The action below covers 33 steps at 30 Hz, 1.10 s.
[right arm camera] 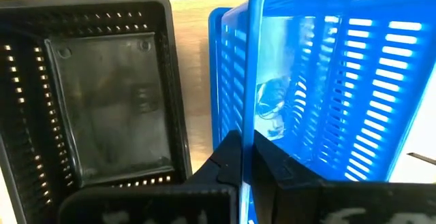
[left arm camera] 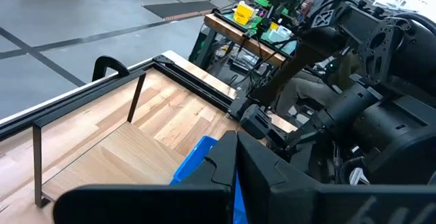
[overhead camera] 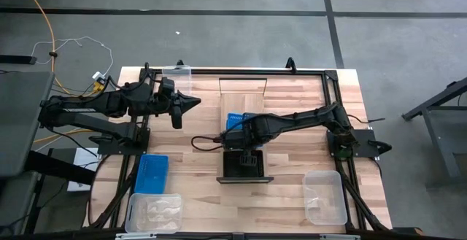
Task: Stack baskets on shelf by color
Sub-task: Stack the right blue bin on top of the other blue bin on the shelf
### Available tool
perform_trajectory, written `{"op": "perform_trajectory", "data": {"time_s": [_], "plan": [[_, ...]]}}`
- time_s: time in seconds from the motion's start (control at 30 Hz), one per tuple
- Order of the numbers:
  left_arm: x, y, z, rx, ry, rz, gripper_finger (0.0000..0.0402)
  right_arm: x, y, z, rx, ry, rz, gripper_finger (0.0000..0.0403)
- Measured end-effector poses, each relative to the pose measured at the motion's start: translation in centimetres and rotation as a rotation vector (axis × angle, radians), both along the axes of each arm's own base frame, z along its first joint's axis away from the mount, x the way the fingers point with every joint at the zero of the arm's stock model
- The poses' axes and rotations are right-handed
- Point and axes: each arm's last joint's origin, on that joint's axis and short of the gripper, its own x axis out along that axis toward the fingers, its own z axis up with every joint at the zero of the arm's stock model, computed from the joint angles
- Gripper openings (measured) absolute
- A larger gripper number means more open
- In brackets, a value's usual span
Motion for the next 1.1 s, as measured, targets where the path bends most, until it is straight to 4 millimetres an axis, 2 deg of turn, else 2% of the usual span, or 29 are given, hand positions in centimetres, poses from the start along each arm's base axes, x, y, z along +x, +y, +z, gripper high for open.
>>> {"op": "perform_trajectory", "data": {"time_s": [0.2, 0.67, 0.87, 1.1], "plan": [[0.0, 0.0, 0.0, 0.002, 0.0, 0.009, 0.0, 0.0, 0.0, 0.0, 0.002, 0.003, -0.007, 0.0014], [0.0, 0.0, 0.0, 0.002, 0.0, 0.011, 0.0, -0.1, -0.1, 0.0, -0.001, -0.003, -0.061, 0.012], [0.0, 0.0, 0.0, 0.002, 0.0, 0.011, 0.0, -0.3, -0.1, 0.4, 0.019, -0.002, -0.021, 0.0128], [0.0, 0.0, 0.0, 0.002, 0.003, 0.011, 0.0, -1.7, 0.1, 3.0, 0.043, -0.069, 0.066, 0.0125]]}}
